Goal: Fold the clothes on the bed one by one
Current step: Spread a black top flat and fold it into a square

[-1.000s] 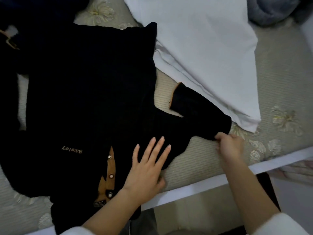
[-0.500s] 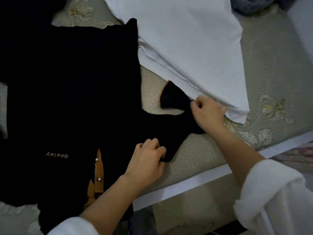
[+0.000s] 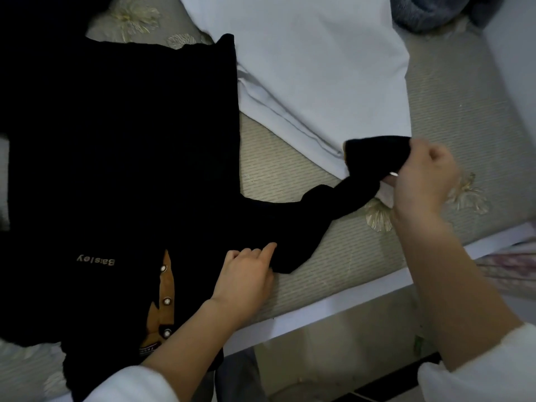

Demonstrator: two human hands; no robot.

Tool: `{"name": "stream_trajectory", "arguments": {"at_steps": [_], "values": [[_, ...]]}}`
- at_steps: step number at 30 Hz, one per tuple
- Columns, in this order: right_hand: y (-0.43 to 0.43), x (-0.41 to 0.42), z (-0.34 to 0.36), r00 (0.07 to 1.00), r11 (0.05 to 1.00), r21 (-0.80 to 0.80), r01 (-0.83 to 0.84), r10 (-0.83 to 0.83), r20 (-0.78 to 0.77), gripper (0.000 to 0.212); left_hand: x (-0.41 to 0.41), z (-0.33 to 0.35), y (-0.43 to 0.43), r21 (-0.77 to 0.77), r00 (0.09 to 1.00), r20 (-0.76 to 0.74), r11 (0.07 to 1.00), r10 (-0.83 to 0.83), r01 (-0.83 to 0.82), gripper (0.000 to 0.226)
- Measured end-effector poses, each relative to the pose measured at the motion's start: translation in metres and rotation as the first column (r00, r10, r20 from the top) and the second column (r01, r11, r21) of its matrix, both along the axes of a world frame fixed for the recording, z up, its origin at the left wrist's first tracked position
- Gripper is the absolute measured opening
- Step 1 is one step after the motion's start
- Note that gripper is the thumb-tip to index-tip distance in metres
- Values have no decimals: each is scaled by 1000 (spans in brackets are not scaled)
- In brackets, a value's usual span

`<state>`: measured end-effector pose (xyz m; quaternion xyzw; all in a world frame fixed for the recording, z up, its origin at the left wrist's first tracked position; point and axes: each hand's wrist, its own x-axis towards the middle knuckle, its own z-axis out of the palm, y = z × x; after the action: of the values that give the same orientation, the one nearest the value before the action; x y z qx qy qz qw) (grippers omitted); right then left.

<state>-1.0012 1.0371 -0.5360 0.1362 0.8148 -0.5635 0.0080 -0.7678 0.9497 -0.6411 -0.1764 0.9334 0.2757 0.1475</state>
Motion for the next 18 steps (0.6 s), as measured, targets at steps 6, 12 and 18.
{"name": "stream_trajectory", "arguments": {"at_steps": [6, 12, 18], "values": [[-130, 55, 56, 755, 740, -159, -654, 623, -204, 20, 12, 13, -7, 351, 976, -10, 914, 220, -203, 61], [-183, 77, 44, 280, 285, -142, -948, 958, 54, 19, 42, 13, -12, 765, 839, 304, 410, 450, -497, 36], [-120, 92, -49, 332, 283, 175, -943, 832, 445, 14, 53, 20, -24, 752, 720, 606, 52, 338, -657, 32]]}}
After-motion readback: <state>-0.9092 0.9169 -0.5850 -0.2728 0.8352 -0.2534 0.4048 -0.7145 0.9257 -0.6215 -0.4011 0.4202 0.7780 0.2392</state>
